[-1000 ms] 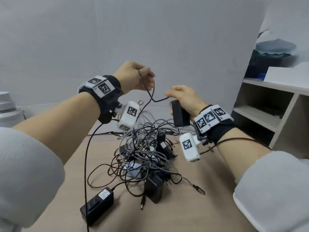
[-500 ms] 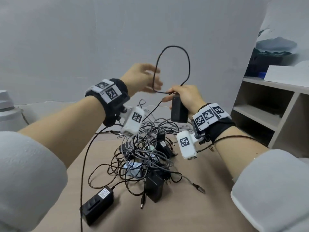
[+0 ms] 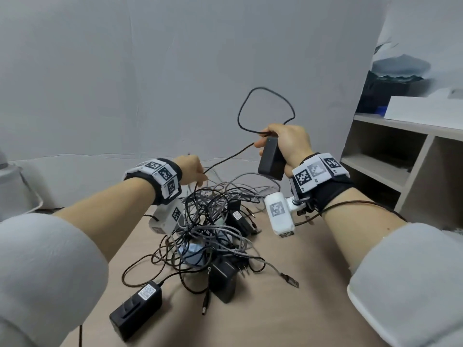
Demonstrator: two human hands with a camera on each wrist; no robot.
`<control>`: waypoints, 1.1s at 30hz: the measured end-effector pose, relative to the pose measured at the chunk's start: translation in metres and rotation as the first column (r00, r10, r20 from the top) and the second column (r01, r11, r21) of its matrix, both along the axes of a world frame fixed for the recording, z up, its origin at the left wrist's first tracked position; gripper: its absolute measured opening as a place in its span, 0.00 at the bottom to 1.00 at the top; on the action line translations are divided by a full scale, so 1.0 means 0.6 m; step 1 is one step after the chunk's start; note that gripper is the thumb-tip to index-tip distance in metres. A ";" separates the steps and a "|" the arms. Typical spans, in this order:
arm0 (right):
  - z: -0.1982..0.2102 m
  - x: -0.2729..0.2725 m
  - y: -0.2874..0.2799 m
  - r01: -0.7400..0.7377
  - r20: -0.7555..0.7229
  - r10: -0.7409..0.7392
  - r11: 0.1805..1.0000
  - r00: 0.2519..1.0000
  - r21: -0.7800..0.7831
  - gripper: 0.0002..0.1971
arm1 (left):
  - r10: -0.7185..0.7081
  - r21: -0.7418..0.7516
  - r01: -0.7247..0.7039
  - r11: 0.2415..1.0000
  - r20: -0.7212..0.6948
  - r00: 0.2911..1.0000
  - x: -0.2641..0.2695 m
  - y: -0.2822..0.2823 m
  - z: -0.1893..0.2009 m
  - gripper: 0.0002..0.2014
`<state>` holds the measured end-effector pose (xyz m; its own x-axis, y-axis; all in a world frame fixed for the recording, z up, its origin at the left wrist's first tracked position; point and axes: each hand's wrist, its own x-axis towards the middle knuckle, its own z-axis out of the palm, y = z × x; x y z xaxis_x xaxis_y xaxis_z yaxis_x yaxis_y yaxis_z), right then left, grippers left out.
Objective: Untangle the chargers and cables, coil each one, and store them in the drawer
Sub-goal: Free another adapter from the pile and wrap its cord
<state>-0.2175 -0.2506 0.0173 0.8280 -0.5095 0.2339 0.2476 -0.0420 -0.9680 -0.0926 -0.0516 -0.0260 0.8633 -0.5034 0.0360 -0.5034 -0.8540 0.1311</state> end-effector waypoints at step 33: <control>-0.004 0.015 0.004 0.059 0.053 -0.070 0.982 0.996 0.177 0.14 | -0.457 -0.829 -0.111 0.548 -0.409 0.790 -0.070 -0.042 0.112 0.19</control>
<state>-0.2085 -0.2485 0.0152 0.7795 -0.5989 0.1836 0.3067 0.1093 -0.9455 -0.1346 -0.0767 0.0415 0.7599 -0.6454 0.0783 -0.2235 -0.1462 0.9637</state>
